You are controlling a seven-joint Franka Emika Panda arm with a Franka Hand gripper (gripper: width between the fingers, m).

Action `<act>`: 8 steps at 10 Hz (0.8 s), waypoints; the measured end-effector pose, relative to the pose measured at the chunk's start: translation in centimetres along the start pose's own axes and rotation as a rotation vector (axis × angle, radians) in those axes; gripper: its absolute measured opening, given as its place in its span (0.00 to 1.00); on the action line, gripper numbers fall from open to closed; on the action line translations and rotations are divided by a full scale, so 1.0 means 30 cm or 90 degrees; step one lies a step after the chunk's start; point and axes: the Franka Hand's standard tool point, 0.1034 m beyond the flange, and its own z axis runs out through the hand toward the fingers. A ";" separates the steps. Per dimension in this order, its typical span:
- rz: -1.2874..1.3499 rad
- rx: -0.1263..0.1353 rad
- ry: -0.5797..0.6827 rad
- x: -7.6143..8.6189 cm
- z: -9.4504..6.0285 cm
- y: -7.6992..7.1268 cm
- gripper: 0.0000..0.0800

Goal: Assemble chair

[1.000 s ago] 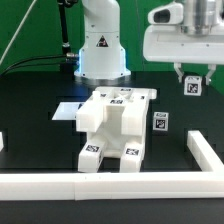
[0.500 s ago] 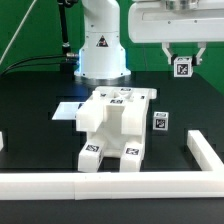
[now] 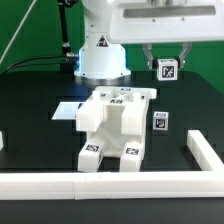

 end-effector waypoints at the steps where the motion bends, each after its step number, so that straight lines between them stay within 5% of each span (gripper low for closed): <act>1: -0.002 0.000 0.000 0.001 0.000 0.001 0.36; 3: -0.023 -0.005 0.001 0.005 0.003 0.016 0.36; 5: -0.053 -0.023 0.004 0.052 0.012 0.099 0.36; 8: -0.059 -0.029 0.010 0.076 0.040 0.140 0.36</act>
Offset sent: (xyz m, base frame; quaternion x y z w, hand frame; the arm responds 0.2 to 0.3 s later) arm 0.0140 -0.0469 -0.0083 -0.0790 0.0012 -0.1252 0.9890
